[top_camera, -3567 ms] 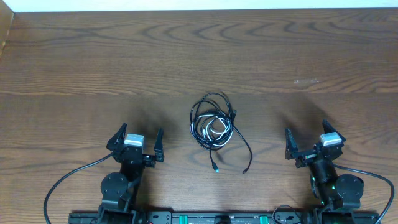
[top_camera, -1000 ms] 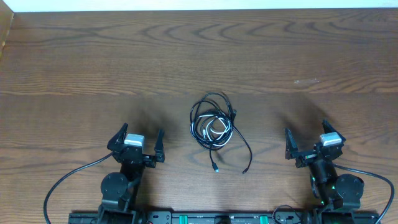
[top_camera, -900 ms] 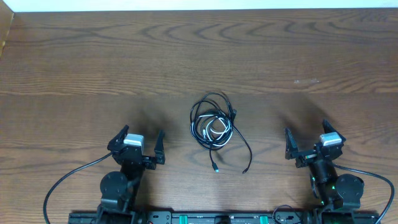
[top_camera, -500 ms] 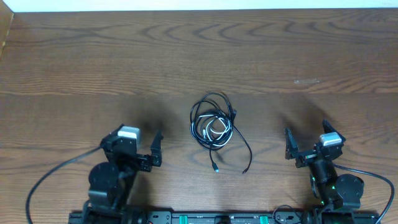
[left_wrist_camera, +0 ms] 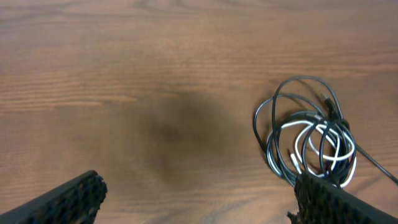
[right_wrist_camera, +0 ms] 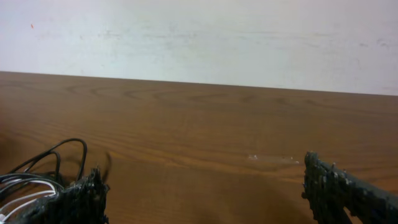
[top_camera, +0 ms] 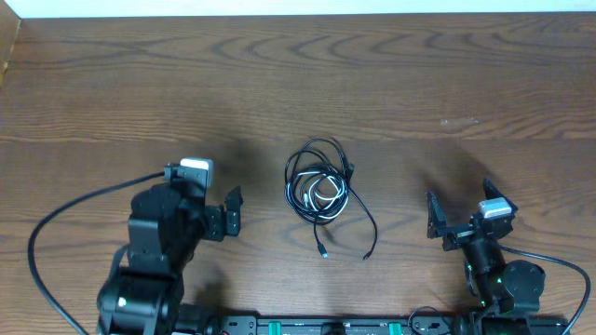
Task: Untangle cables
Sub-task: 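Raise the left arm and move the left gripper toward the cable bundle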
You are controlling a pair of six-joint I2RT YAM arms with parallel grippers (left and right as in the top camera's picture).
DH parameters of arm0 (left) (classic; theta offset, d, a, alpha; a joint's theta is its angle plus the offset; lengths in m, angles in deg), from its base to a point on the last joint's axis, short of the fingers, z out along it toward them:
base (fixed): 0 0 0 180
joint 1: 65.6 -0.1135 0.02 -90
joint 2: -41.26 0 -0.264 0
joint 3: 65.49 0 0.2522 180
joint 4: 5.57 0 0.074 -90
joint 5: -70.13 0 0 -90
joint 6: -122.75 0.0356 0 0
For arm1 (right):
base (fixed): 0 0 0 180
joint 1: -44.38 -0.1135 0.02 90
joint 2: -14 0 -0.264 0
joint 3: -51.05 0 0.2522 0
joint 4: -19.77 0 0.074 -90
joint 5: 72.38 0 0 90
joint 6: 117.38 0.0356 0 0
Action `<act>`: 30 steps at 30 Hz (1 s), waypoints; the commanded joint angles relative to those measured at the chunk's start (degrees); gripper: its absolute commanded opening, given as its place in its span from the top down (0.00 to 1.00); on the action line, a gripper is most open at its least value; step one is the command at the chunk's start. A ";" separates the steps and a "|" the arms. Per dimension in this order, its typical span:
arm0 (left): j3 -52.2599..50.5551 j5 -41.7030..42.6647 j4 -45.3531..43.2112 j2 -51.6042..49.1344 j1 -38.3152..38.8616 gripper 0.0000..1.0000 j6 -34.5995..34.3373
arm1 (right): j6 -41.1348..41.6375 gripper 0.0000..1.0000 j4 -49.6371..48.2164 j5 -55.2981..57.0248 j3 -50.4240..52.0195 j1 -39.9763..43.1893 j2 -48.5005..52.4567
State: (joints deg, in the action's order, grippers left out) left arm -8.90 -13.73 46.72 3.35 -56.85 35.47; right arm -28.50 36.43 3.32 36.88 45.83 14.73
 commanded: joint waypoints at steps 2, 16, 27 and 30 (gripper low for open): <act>5.27 0.90 2.86 -4.52 0.17 0.02 -0.92 | -0.87 0.01 0.31 0.44 0.07 -0.39 -0.24; 12.94 0.85 11.17 -13.79 0.17 0.02 0.00 | -0.85 0.01 0.31 0.44 0.07 -0.37 -0.24; 16.04 0.85 12.90 -15.41 0.17 0.02 0.00 | -0.87 0.01 0.31 0.42 0.07 -0.39 -0.24; 18.62 0.85 14.14 -17.25 0.17 0.02 0.00 | -0.87 0.01 0.31 0.44 0.07 -0.39 -0.24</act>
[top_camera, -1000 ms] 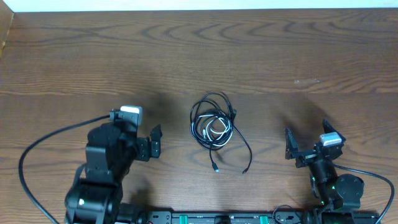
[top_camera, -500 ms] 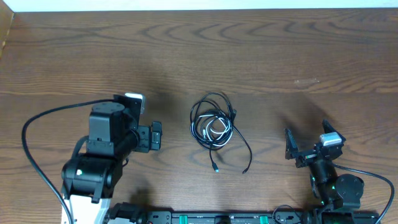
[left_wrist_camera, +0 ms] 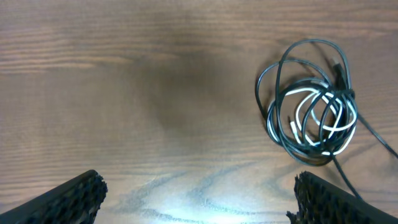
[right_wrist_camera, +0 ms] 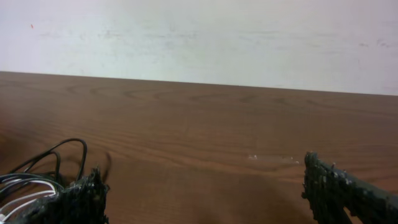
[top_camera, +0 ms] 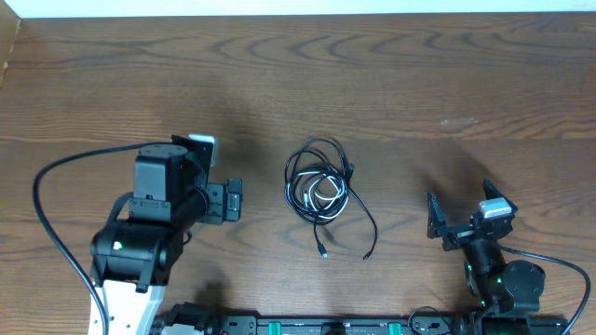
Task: Untangle cables
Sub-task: 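Raise the left arm and move the left gripper toward the cable bundle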
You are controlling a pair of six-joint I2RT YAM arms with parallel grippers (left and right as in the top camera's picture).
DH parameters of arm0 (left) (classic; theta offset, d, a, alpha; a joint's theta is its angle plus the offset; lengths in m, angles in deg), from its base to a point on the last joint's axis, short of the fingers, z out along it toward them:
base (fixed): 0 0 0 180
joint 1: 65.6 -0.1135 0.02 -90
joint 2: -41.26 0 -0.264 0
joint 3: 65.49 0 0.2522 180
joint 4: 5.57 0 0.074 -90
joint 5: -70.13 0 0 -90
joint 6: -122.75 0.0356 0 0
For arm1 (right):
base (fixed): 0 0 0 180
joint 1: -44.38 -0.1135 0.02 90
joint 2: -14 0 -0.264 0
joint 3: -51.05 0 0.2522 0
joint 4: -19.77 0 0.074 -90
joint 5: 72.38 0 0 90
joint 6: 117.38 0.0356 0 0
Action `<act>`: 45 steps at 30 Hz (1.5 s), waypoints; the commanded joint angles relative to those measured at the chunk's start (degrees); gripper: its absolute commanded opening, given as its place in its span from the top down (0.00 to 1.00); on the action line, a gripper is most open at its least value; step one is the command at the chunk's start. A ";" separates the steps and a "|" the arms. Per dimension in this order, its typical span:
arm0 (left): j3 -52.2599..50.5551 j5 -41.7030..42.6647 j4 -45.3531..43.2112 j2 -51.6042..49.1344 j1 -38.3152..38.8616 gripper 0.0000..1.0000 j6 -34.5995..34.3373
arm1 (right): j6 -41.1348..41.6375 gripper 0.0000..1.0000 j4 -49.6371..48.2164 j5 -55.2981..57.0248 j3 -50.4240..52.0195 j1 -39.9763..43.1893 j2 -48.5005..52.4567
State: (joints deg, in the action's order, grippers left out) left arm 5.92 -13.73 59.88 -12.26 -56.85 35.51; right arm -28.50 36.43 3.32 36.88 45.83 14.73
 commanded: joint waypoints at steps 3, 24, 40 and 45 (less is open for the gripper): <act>6.71 0.87 2.56 -4.31 0.17 0.02 -0.04 | -0.87 0.01 0.31 0.44 0.07 -0.39 -0.24; 18.14 0.66 8.22 -20.20 0.17 0.02 0.20 | -0.85 0.01 0.31 0.42 0.07 -0.39 -0.24; 18.12 0.68 7.17 -20.22 0.17 0.02 2.12 | -0.87 0.01 0.31 0.44 0.07 -0.37 -0.24; 18.12 0.68 7.15 -20.22 0.17 0.02 2.12 | -0.85 0.01 0.31 0.44 0.07 -0.39 -0.24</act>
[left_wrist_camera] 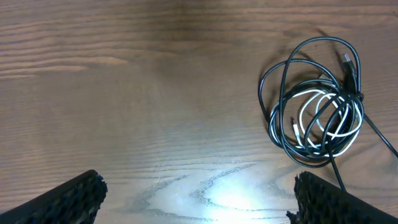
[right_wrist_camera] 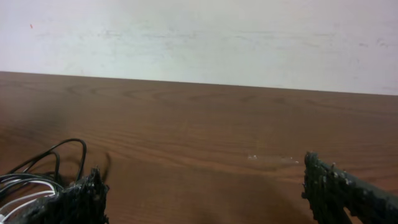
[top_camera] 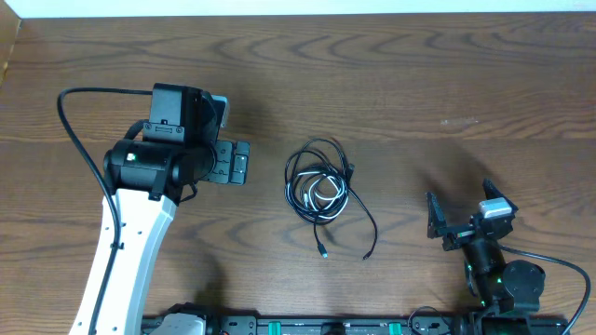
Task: Untangle cables
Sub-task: 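Raise the left arm and move the left gripper toward the cable bundle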
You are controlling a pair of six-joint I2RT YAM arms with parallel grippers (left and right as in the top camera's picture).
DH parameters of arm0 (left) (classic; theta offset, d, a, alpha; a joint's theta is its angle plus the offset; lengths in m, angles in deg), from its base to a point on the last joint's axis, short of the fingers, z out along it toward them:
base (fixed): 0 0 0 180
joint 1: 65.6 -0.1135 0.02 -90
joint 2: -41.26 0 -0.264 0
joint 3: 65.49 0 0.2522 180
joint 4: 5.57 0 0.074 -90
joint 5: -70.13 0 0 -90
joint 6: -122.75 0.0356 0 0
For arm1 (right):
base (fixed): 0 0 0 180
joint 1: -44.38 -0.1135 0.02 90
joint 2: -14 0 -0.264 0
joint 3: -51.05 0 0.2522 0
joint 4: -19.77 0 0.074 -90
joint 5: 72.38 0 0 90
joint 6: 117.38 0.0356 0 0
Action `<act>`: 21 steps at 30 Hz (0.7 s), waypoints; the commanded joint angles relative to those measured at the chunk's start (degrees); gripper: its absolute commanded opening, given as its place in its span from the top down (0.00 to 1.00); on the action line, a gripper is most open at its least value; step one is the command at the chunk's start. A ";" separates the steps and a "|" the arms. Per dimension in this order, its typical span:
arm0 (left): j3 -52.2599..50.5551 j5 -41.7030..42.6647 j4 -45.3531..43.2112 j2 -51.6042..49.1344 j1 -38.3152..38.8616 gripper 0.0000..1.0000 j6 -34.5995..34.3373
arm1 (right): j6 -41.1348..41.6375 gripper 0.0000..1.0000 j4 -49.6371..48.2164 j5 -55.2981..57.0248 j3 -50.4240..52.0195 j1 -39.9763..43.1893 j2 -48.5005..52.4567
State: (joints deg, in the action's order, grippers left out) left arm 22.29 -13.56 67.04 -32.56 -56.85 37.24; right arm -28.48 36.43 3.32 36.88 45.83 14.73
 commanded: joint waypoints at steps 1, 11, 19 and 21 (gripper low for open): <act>1.75 0.50 -0.02 0.09 0.17 0.03 0.39 | -0.90 0.01 0.31 0.44 0.07 -0.39 -0.24; 1.75 0.50 -0.96 0.09 0.17 0.02 0.37 | -0.87 0.01 0.31 0.44 0.07 -0.37 -0.24; 1.75 0.48 -3.69 0.02 0.17 0.03 0.37 | -0.90 0.01 0.31 0.44 0.07 -0.39 -0.24; 1.75 0.50 -3.91 -0.46 0.17 0.02 0.37 | -0.90 0.01 0.31 0.44 0.07 -0.39 -0.24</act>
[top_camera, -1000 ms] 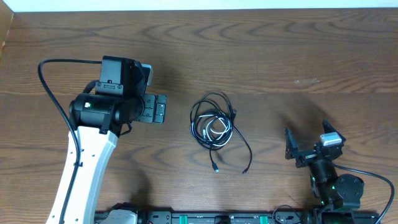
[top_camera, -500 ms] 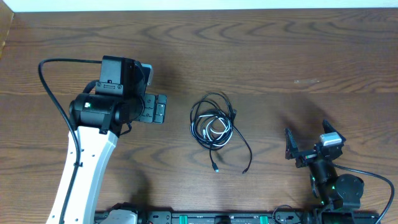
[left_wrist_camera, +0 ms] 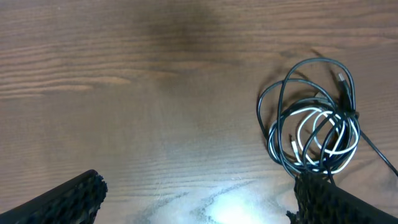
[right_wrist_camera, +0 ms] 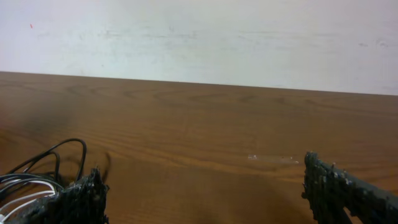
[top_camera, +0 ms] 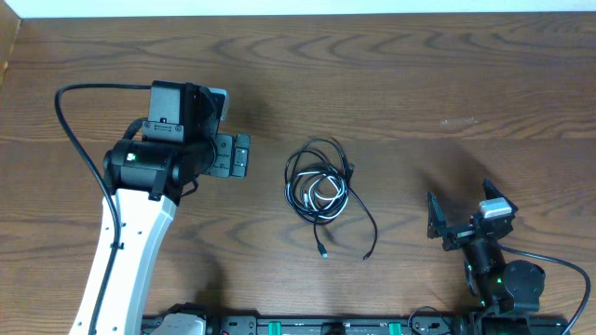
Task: Untangle cables
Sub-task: 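Raise the left arm and move the left gripper toward the cable bundle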
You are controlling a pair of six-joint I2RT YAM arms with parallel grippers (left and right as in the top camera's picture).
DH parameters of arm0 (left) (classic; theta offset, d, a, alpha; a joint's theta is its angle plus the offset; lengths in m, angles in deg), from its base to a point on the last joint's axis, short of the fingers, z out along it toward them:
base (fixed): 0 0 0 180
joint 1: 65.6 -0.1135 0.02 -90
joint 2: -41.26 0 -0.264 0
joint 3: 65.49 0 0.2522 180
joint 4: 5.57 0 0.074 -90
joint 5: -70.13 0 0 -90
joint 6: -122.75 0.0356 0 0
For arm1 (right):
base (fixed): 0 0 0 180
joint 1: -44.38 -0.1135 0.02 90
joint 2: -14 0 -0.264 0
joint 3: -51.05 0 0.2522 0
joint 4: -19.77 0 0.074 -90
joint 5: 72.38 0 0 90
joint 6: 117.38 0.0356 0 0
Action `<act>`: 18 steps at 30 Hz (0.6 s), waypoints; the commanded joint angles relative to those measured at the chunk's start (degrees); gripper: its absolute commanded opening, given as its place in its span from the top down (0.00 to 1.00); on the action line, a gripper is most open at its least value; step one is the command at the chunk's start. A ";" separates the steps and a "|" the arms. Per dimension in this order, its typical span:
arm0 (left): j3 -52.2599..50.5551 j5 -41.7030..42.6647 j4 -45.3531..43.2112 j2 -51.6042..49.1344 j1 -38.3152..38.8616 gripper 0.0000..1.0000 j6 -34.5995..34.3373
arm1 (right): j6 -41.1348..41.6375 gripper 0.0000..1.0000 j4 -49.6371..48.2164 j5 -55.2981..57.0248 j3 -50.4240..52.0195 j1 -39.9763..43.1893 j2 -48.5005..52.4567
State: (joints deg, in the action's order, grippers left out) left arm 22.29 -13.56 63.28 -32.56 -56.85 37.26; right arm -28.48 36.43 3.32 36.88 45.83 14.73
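A tangled bundle of black and white cables (top_camera: 318, 189) lies in the middle of the wooden table, with two loose plug ends trailing toward the front. The same cables (left_wrist_camera: 314, 127) show at the right of the left wrist view, and a black loop of the cables (right_wrist_camera: 43, 168) sits at the lower left of the right wrist view. My left gripper (top_camera: 235, 155) hangs open above the table, left of the bundle, empty. My right gripper (top_camera: 445, 223) rests open near the front right, apart from the cables.
The wooden table (top_camera: 419, 84) stretches back to a white wall (right_wrist_camera: 199, 37). A few small pale specks (top_camera: 459, 120) lie on the table at the right rear. The left arm's black cord (top_camera: 70, 130) loops over the table's left side.
My left gripper has moved slightly toward the back of the table; it is still open and left of the bundle. The cables and the right arm have not moved.
My left gripper was open low at the front left of the table. It then stood higher and farther back, and later farther back again beside the bundle. The right gripper stayed open at the front right. The cables lie where they were.
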 commanded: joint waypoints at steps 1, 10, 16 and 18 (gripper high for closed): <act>1.75 0.50 -0.13 -0.68 0.17 0.02 0.35 | -0.90 0.01 0.31 0.44 0.07 -0.39 -0.24; 1.75 0.50 0.74 -5.86 0.17 0.02 0.33 | -0.90 0.01 0.31 0.44 0.07 -0.39 -0.24; 1.75 0.50 0.74 -7.43 0.17 0.03 0.33 | -0.90 0.01 0.31 0.42 0.07 -0.39 -0.24; 1.75 0.50 0.72 -7.41 0.17 0.03 0.33 | -0.90 0.01 0.31 0.44 0.07 -0.39 -0.24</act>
State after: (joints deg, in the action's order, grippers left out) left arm 22.66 -13.56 63.72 -39.86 -56.85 37.26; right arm -28.50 36.43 3.32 36.88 45.83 14.73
